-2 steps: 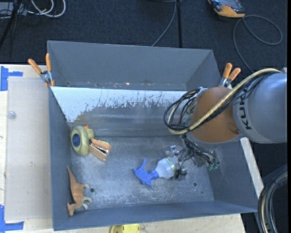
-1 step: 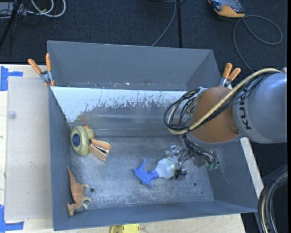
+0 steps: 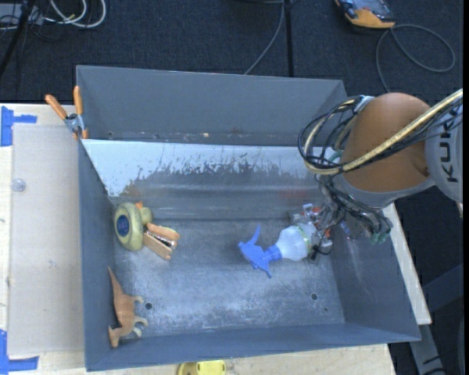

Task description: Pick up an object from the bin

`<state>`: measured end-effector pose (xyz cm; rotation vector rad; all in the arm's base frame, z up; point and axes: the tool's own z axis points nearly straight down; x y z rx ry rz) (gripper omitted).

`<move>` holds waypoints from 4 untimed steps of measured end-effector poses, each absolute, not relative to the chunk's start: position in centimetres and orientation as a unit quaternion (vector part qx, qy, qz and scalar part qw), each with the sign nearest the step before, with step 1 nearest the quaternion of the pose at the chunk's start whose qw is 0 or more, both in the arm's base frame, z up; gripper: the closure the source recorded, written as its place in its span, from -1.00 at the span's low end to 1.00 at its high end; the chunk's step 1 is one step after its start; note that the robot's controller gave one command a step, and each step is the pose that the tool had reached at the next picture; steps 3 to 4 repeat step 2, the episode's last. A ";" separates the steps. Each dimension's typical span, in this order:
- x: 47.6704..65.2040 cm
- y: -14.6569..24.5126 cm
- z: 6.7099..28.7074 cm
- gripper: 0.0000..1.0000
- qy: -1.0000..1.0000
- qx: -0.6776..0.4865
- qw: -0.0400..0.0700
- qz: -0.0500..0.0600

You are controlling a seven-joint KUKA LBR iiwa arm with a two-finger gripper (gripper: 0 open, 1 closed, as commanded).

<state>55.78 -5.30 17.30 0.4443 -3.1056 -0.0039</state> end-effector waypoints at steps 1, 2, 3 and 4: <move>55.8 -5.3 17.3 1.00 -0.990 0.142 0.002 -0.001; 55.7 -4.7 29.1 1.00 -0.990 0.142 0.002 -0.001; 55.7 -4.7 29.1 1.00 -0.990 0.142 0.002 -0.001; 55.7 -4.7 29.1 1.00 -0.990 0.142 0.002 -0.001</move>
Offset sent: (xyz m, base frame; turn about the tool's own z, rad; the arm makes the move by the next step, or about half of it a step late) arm -0.0015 0.0052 0.1182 -0.0074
